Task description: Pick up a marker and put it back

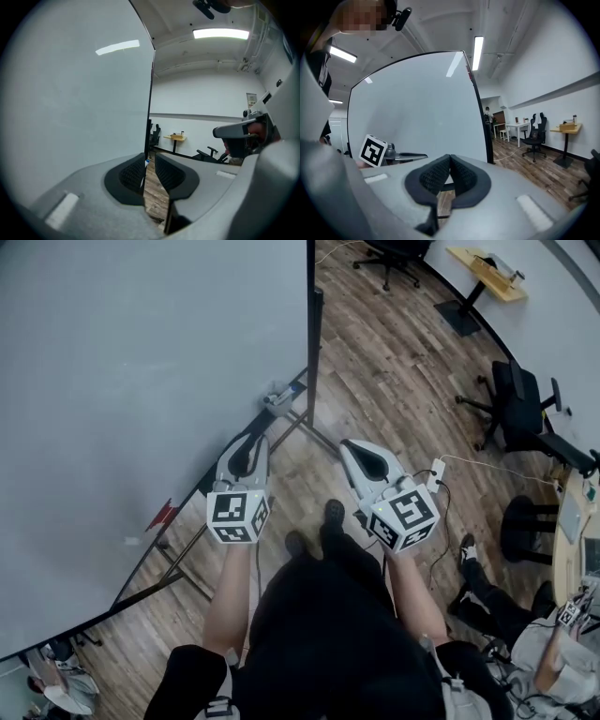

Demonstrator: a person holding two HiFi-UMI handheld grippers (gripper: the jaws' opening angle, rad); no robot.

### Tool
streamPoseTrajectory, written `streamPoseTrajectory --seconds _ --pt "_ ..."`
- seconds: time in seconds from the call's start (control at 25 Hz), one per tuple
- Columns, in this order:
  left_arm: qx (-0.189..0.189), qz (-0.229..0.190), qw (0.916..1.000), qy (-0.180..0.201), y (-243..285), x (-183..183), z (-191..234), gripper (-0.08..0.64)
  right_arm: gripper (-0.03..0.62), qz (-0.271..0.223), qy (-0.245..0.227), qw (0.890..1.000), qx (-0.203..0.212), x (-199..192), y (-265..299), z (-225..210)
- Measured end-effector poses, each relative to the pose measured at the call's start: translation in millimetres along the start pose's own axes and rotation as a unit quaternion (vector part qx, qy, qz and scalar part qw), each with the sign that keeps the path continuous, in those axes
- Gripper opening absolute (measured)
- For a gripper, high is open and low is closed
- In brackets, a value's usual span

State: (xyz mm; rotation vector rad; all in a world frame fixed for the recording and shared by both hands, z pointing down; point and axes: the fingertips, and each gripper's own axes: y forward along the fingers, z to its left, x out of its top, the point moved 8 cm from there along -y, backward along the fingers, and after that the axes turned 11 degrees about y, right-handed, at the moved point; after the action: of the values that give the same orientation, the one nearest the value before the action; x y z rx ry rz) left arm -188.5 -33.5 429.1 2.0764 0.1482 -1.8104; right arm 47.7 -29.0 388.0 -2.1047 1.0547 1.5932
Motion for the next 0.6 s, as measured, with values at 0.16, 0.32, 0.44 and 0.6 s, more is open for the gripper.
streamPoseTrajectory --seconds 0.16,0.32,0.44,0.6 --pt "-0.019 -0.019 0.9996 0.001 -20 11 -7 0.061 0.003 -0.015 0.006 1.0 0.011 2 -7 21" --pt "-0.036 -0.027 0.999 0.006 -37 14 -13 0.049 0.003 -0.031 0.018 0.999 0.024 2 -14 37" --pt "-0.043 -0.03 0.9986 0.006 -49 14 -14 0.035 0.003 -0.039 0.018 0.999 0.03 -1 -16 48" --pt "-0.053 -0.035 0.9979 0.006 -60 16 -18 0.023 0.003 -0.042 0.013 0.998 0.038 -7 -16 56"
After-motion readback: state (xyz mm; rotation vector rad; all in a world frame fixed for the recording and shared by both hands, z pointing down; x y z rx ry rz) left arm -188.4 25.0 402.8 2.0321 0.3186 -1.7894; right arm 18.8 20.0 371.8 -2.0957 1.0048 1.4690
